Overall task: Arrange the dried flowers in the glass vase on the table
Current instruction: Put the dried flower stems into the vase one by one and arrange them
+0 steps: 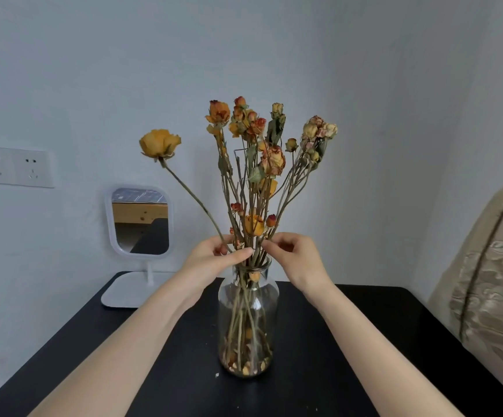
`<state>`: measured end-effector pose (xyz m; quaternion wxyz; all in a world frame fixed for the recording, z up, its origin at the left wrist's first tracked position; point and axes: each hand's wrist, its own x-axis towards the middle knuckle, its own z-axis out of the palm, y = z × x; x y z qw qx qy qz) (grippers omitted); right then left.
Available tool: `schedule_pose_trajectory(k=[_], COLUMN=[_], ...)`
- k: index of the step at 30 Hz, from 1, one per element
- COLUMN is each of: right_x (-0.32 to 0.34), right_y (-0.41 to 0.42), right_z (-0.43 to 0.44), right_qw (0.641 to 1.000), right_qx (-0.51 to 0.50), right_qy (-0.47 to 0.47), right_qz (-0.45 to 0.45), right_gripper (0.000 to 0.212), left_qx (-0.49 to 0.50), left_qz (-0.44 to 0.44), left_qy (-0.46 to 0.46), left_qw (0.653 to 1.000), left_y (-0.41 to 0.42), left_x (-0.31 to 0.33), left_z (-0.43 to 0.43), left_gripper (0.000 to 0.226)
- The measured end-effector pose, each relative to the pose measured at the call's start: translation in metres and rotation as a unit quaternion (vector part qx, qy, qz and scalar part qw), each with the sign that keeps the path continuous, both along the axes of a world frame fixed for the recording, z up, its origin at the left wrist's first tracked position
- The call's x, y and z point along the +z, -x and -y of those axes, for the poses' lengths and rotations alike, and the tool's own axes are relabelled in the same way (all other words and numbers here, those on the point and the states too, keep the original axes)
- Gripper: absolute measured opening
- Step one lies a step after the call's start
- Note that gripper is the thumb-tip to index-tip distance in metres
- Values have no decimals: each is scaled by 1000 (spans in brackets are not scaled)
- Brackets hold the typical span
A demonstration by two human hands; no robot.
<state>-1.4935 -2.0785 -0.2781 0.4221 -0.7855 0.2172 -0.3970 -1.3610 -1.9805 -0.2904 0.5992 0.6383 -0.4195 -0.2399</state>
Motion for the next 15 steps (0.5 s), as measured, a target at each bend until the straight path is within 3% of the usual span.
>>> schedule_pose_trajectory(k=[3,6,9,12,15], right_x=[2,-2,-4,-2,2], right_y=[-2,-3,-3,-2,-3], right_z=[1,4,4,3,2], right_qw=[1000,998,995,997,999], right_qx=[-13,-20,-5,-1,-6], right_qy=[-11,-40,-26,-4,8], right_qz=[6,-54,-97,-78,-41], right_gripper=[9,31,30,16,27], left_qx=[0,-29,-43,-20,-19], left_qz=[-2,21,24,21,20], left_qy=[-1,-30,-31,-22,-7], left_qw=[1000,999,998,999,1000], left_y=[-2,1,3,3,4], left_x=[3,2,-2,0,5], left_z=[0,-2,-4,-2,-1], left_gripper=[53,46,31,33,33])
